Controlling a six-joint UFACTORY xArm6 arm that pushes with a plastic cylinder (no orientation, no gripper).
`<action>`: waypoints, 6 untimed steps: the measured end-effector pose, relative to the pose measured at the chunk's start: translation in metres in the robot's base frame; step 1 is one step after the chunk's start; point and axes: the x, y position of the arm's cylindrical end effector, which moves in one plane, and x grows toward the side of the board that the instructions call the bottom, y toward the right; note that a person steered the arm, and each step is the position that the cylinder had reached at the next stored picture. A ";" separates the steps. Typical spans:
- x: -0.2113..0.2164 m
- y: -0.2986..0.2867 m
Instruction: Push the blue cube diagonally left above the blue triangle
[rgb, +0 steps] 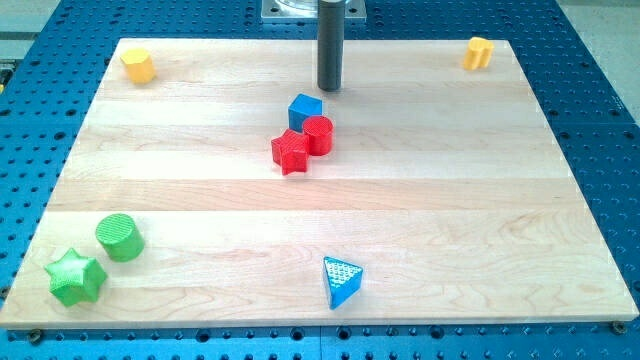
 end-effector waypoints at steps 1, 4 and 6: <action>0.047 -0.010; 0.134 -0.094; 0.054 -0.082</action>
